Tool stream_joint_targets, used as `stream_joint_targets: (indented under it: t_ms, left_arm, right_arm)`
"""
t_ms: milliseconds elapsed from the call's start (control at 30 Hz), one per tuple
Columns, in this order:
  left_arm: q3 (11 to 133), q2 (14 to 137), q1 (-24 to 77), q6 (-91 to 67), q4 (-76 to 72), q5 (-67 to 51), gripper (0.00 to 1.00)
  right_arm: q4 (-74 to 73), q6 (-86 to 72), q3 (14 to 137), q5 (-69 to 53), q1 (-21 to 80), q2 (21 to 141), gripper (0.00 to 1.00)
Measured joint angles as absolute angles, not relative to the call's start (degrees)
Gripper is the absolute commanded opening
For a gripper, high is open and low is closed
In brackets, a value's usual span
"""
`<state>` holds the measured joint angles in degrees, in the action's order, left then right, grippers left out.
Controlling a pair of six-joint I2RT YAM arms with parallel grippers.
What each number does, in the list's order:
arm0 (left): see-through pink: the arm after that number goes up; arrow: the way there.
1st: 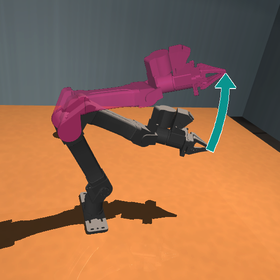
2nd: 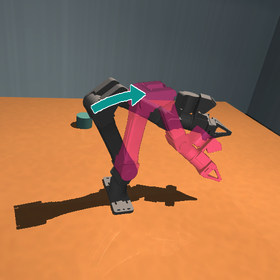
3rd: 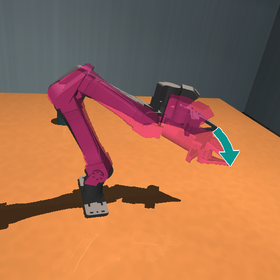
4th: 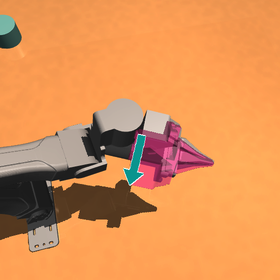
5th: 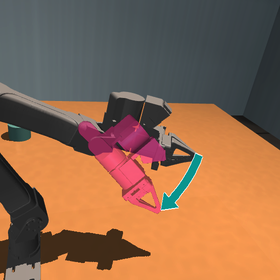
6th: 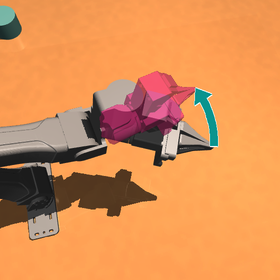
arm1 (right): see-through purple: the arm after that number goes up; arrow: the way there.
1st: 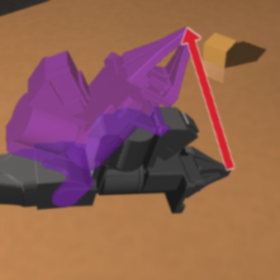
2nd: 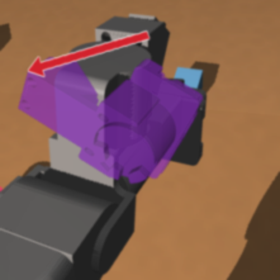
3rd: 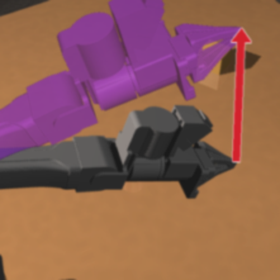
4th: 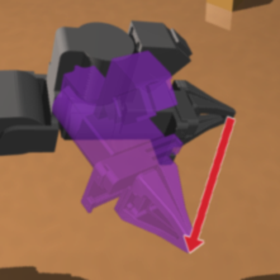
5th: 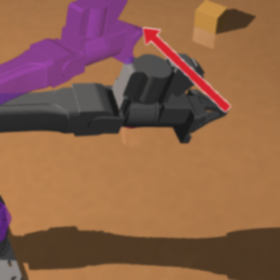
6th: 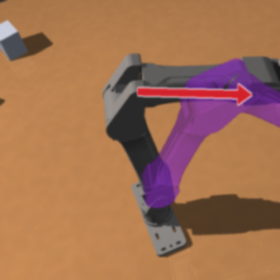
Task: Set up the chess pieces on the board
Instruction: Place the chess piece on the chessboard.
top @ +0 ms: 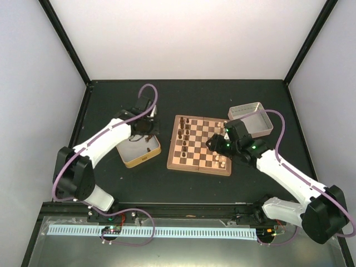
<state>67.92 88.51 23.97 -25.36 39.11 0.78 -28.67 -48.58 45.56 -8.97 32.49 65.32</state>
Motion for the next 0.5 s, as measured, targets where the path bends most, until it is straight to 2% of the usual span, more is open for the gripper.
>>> stream_joint_targets:
  t_ms: [233, 500]
  left_arm:
    - [65.1, 85.5, 39.2, -27.7, 40.7, -0.9, 0.13]
    - [65.2, 91.6, 48.5, -30.6, 41.1, -1.5, 0.13]
  right_arm:
    - [-28.7, -49.4, 44.3, -7.5, 32.5, 63.4, 0.57]
    - [-28.7, -49.9, 43.5, -5.7, 32.5, 62.0, 0.57]
